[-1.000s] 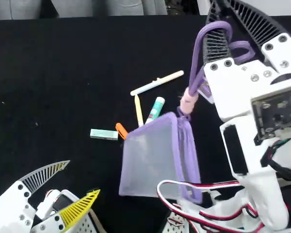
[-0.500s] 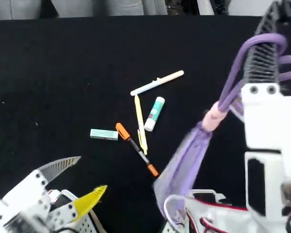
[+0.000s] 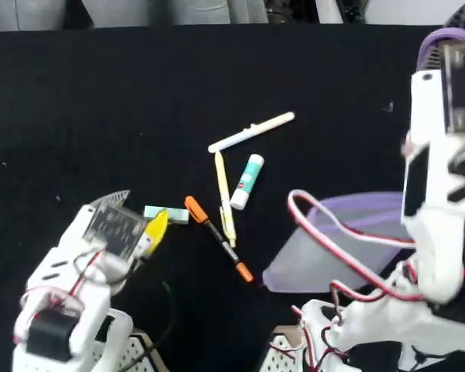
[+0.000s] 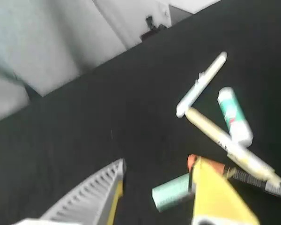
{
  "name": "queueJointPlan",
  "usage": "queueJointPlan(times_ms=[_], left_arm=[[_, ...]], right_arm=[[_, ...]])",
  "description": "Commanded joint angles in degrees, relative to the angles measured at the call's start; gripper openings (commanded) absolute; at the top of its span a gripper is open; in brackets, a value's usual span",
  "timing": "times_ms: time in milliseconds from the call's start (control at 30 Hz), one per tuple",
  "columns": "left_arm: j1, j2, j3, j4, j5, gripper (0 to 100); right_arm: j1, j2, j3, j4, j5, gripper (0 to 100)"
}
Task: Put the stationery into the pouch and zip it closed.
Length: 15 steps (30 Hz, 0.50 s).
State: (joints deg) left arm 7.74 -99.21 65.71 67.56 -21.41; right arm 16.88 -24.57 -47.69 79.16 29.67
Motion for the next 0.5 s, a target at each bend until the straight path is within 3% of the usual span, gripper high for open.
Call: queueJointPlan(times_ms=[0, 100, 267, 467], left_arm=[[-1.1, 0.0, 6.7, -6.4, 0.7, 24], [-0.9, 0.0, 10.0, -8.0, -2.3, 24], [-0.8, 0.5, 11.2, -9.5, -23.2, 24], [-0.8, 1.3, 12.9, -9.5, -41.7, 23]], right_arm=[[1.1, -1.0, 2.8, 0.1, -0.1, 1.1], [1.1, -1.0, 2.8, 0.2, -0.1, 1.1], [1.1, -1.1, 2.8, 0.4, -0.1, 1.1], [1.1, -1.4, 2.2, 4.9, -0.1, 1.1]])
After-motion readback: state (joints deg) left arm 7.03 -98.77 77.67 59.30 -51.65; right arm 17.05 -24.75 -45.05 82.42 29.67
